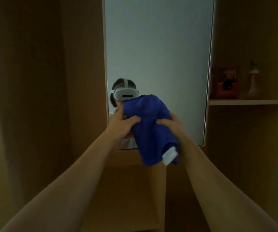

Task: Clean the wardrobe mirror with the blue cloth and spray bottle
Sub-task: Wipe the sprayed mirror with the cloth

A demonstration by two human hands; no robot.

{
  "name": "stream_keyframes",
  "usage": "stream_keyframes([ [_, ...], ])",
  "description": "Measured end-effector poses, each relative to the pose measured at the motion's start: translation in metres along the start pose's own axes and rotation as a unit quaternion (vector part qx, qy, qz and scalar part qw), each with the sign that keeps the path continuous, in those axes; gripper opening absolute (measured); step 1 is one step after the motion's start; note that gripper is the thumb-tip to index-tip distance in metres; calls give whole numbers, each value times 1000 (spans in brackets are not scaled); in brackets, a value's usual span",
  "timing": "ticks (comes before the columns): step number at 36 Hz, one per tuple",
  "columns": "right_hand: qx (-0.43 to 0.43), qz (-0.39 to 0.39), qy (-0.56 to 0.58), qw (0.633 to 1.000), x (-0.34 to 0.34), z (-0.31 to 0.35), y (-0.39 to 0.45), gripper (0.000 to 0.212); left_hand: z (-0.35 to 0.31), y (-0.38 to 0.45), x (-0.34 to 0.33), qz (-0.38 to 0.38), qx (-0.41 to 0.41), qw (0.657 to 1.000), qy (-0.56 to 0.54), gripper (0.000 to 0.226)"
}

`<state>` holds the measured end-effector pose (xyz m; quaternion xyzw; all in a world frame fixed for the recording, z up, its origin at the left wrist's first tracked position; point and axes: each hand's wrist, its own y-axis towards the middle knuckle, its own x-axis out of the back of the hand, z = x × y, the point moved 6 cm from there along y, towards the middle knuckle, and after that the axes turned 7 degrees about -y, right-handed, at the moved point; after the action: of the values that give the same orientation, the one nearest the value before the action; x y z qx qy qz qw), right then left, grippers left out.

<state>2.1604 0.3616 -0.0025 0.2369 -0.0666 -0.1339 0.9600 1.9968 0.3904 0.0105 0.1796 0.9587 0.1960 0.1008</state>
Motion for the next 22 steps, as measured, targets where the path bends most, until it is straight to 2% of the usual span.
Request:
stream_keyframes([
  [1, 20, -39, -78, 996, 2, -1, 0, 45, -1, 2, 0, -23, -7, 1000, 0, 43],
  [3, 53, -111, -242, 962, 0, -2, 0, 60, -3, 7, 1, -76, -22, 997, 1, 36],
  [5, 91, -169, -288, 938, -8, 3, -6, 61, -8, 8, -2, -107, -42, 993, 4, 31],
  [6, 102, -168, -259, 946, -13, 5, -7, 58, -11, 8, -4, -112, -55, 992, 4, 31],
  [7, 89, -137, -178, 970, -20, 6, -8, 55, -13, 8, -8, -103, -63, 993, 3, 32],
  [8, 57, -76, -68, 993, -31, 7, -9, 56, -14, 9, -14, -79, -63, 995, -1, 33],
  [9, 30, -23, 19, 999, -39, 6, -8, 63, -15, 9, -21, -41, -52, 998, -8, 32],
  [11, 18, 38, 73, 996, -45, 9, -8, 75, -19, 7, -36, 48, -7, 998, -29, 33],
  [13, 56, 48, 88, 993, -40, 12, -6, 59, -27, 7, -41, 99, 18, 993, -63, 45],
  [14, 71, 47, 94, 992, -38, 15, -6, 51, -31, 8, -40, 98, 16, 992, -73, 49],
  [16, 90, 26, 63, 994, -37, 25, -5, 53, -38, 9, -33, 35, -14, 996, -84, 45],
  [18, 119, -26, -37, 992, -42, 40, -1, 58, -45, 6, -25, -79, -111, 988, -78, 31],
  [20, 161, -74, -140, 974, -52, 58, 3, 57, -57, -3, -18, -164, -254, 953, -16, 22],
  [22, 206, -112, -232, 944, -63, 74, 4, 58, -69, -12, -11, -219, -360, 906, 40, 18],
])
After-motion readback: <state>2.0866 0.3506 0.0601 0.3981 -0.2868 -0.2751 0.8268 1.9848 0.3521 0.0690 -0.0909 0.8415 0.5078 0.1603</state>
